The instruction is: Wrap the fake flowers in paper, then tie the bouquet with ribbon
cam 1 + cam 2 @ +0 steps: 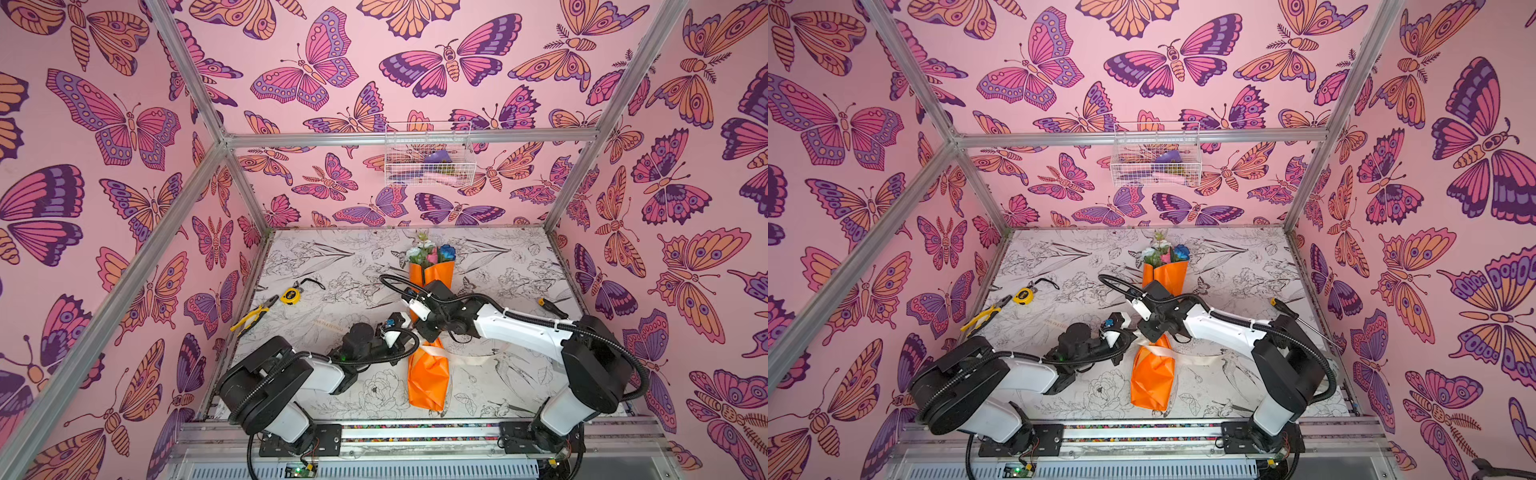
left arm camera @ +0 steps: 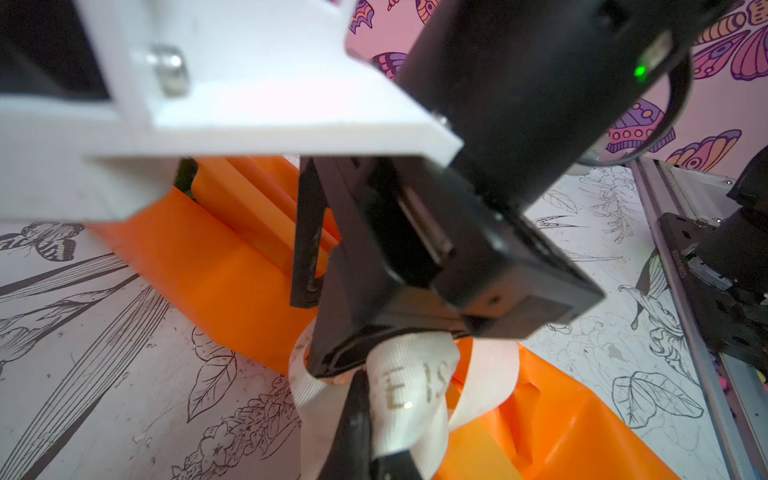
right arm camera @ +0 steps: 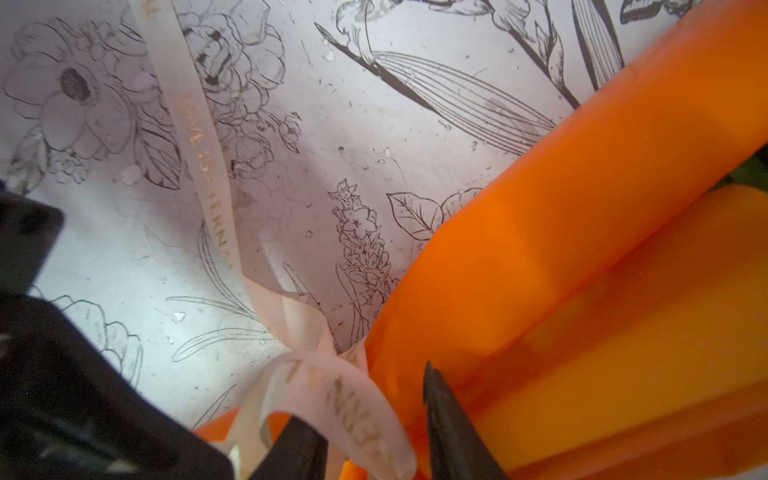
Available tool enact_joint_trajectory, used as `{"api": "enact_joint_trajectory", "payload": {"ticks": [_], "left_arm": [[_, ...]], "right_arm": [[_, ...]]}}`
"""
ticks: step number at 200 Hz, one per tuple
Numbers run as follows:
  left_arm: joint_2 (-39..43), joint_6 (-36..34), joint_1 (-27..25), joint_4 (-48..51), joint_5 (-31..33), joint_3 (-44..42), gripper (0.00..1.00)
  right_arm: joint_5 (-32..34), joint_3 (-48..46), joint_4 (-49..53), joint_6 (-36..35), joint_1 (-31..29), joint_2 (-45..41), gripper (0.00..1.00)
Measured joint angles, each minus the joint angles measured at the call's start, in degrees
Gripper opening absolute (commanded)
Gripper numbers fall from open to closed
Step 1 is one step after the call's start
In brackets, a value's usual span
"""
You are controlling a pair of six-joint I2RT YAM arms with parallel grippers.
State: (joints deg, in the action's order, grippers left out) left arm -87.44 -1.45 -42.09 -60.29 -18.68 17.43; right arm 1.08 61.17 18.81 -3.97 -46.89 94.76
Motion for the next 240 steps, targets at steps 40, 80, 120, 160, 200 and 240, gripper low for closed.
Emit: {"api": "enact_joint_trajectory", "payload": {"ticks": [40,80,120,160,200,240], "left_arm": [[0.6,0.1,0.0,0.7,0.3,-0.1,0.00],[2.1,2.0,-0.3,0.9,3.4,-1.4,0.00],[2.2,5.2,-0.7,2.0,6.3,-2.4,0.00],[0.2,8.9,-0.8,2.1,8.2,-2.4,0.06],[-4.2,15.1,-0.8,2.5,8.0,-2.8,0.29],[-6.1,20.2,-1.0,3.4,7.2,-3.1,0.50]], "right_arm": [[2.6,-0.4,-1.1,1.4,0.0,-0.4,0.05],[7.1,-5.3,-5.0,5.7,0.0,-6.3,0.00],[9.8,-10.0,-9.7,10.4,0.0,-9.5,0.02],[10.3,-11.2,-12.0,13.0,0.0,-9.6,0.03],[10.4,-11.5,-14.4,14.4,0.0,-9.6,0.05],[9.5,-11.6,-15.9,14.7,0.0,-9.2,0.05]]}}
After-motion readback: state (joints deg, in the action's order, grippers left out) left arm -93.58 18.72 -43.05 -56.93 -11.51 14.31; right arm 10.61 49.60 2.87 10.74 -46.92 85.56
